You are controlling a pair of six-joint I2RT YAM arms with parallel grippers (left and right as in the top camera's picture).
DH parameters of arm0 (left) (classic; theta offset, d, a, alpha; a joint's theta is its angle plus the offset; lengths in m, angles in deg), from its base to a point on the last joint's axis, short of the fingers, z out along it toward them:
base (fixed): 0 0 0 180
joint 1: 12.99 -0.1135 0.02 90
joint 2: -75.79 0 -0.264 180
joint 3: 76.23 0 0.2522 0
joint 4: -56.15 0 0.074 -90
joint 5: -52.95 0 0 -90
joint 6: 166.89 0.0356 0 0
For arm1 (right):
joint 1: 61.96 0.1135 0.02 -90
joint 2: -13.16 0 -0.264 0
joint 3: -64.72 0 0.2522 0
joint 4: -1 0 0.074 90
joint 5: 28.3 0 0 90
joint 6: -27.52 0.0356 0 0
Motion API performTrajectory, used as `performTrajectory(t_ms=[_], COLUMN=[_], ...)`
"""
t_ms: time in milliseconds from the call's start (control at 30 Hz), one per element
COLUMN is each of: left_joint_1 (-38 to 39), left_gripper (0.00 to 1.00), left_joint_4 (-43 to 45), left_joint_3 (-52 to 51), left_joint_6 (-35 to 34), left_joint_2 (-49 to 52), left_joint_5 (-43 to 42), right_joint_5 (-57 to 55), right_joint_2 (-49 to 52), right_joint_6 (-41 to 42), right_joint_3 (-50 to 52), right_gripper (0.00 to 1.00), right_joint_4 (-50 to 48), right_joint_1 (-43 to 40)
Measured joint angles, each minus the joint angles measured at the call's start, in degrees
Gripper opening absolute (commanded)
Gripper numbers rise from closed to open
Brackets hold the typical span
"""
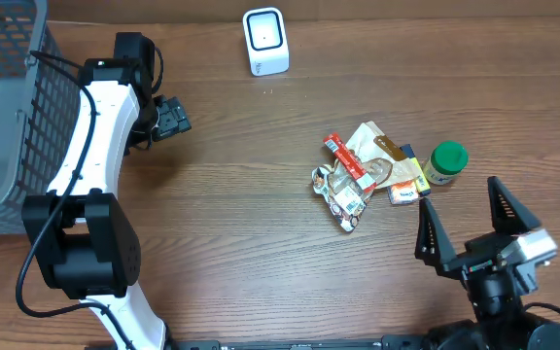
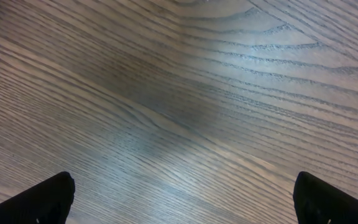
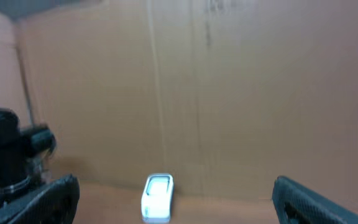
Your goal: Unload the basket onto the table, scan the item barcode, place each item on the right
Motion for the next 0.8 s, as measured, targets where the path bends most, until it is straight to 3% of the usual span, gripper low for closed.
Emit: performTrajectory(t_ms=[267, 800], left_joint_1=[0.00, 0.00], left_gripper=[1.00, 1.00], left_joint_4=[0.02, 0.02], left_joint_3=[0.00, 0.00], left_joint_6=[0.00, 0.00], left_joint_2=[0.00, 0.00], left_joint_5=[-0.02, -0.02], right_joint_5=[1.36, 1.40], right_joint_2=[-4.09, -4.07], right_joint_6=[0.02, 0.04], right_joint_3=[11.82, 23.10], right_gripper=[1.00, 1.00], right_joint_4=[-14.99, -15.45], right_joint_1=[0.00, 0.00])
